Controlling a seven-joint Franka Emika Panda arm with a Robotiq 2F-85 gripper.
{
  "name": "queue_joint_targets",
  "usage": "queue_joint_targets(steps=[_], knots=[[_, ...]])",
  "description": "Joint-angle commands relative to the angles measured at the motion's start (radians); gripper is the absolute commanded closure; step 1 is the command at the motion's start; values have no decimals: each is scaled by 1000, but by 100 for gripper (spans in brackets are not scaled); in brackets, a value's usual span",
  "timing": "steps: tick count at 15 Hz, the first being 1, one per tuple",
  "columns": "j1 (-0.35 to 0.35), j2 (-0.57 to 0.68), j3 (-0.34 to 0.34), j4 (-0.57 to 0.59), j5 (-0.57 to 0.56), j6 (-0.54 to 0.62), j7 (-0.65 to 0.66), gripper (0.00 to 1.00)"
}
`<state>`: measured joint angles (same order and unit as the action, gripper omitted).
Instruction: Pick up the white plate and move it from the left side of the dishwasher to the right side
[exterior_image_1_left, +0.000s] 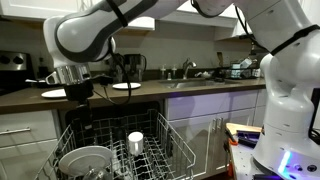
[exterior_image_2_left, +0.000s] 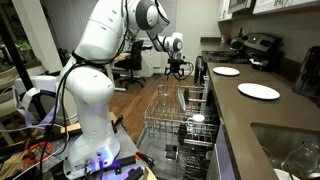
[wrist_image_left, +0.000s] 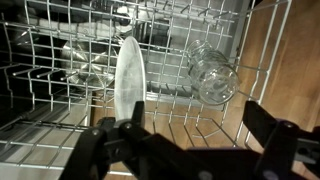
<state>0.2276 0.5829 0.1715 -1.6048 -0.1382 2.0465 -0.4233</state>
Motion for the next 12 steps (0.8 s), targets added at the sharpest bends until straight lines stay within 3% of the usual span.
queue_joint_targets(steps=[1, 12], knots=[[-9, 6, 14, 8, -9, -5, 6, 0], [-4, 88, 14, 33, -21, 18, 2, 0]])
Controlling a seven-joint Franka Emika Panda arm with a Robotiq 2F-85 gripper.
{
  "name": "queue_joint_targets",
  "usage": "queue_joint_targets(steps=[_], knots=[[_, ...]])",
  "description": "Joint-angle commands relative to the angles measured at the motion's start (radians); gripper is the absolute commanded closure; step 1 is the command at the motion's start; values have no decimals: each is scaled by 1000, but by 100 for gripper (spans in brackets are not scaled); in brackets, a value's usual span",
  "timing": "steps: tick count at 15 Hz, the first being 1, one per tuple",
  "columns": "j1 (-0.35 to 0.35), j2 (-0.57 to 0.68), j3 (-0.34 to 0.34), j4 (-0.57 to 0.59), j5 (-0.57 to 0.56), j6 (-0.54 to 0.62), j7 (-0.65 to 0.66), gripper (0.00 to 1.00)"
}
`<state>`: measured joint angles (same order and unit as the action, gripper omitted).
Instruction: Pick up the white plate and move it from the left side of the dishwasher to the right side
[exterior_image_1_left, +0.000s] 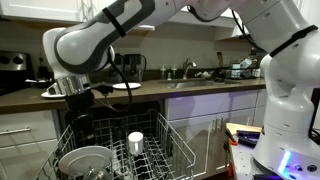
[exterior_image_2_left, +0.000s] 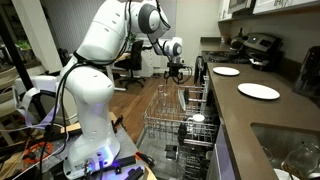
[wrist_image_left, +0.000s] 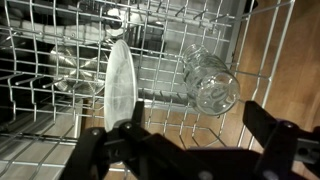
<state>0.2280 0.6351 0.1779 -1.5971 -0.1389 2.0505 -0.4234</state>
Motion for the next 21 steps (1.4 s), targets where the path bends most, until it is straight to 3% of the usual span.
queue_joint_targets(steps=[1, 9, 21], knots=[[-2, 46, 3, 27, -26, 23, 10, 0], [33, 95, -48, 39, -155, 116, 82, 0], [82, 176, -107, 95, -223, 239, 218, 0]])
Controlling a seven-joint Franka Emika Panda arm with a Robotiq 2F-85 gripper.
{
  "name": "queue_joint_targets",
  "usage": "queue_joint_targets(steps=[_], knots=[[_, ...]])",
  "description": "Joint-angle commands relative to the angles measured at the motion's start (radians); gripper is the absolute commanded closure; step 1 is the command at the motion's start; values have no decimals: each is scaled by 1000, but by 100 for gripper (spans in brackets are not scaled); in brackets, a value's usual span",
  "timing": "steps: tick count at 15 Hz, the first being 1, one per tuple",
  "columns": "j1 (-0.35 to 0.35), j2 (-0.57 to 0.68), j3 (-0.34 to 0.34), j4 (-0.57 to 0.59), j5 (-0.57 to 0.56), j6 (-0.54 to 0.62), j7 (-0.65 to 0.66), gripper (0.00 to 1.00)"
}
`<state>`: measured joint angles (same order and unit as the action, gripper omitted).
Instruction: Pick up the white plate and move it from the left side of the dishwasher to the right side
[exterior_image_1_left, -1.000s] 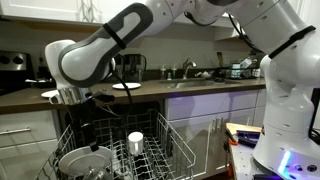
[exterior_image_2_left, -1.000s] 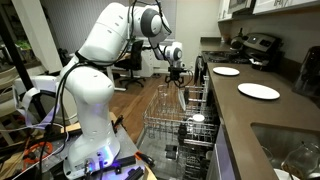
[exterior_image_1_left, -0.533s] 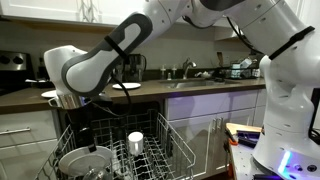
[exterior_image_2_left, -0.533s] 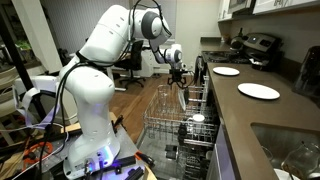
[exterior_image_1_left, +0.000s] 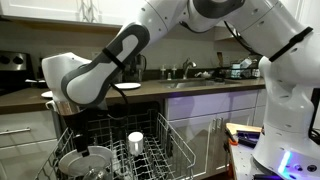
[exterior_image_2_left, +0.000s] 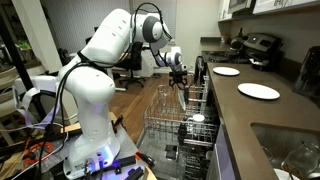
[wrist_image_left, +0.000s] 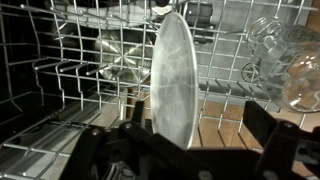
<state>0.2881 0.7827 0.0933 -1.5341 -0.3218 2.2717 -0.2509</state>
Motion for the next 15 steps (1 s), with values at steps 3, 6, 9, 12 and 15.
queue_joint_targets(steps=[3, 6, 9, 12, 15], knots=[[5, 16, -5, 13, -17, 4, 18, 0], [11, 23, -12, 16, -22, 15, 29, 0], [29, 31, -32, 13, -44, 43, 67, 0], [39, 42, -46, 11, -57, 70, 100, 3], [49, 47, -62, 8, -75, 98, 131, 32]])
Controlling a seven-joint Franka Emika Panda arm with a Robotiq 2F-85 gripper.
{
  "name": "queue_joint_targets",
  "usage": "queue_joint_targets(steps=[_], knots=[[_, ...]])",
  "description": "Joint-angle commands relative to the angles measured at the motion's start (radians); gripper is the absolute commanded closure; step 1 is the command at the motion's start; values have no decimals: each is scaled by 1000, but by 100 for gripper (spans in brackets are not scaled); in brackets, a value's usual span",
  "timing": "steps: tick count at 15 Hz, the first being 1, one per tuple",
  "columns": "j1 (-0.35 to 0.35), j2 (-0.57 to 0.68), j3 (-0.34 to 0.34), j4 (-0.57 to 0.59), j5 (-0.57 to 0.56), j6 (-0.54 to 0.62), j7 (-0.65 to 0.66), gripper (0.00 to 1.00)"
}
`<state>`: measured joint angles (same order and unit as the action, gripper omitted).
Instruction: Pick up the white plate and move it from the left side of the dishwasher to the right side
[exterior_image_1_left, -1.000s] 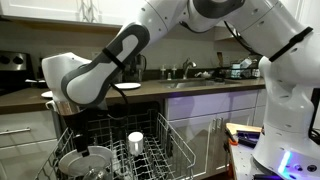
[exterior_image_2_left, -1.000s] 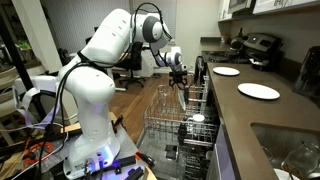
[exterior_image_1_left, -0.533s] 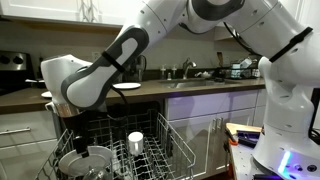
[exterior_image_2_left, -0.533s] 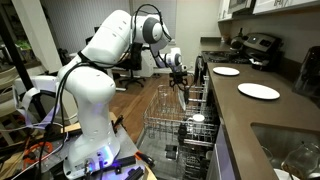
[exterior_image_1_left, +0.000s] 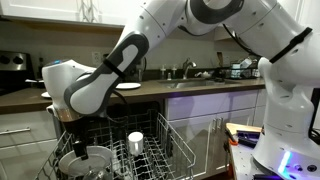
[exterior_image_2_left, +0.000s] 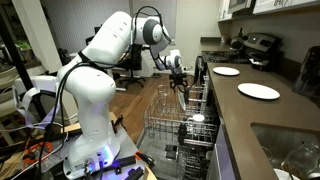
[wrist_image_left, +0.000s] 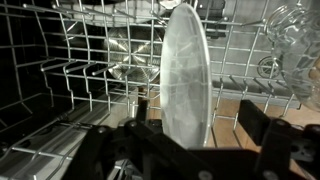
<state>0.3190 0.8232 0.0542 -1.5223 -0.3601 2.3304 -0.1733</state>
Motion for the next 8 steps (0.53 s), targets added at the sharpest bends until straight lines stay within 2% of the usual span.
queue_joint_targets(steps=[1, 8], knots=[[20, 8, -26, -5, -41, 44, 62, 38], [8, 14, -23, -18, -26, 106, 64, 84]])
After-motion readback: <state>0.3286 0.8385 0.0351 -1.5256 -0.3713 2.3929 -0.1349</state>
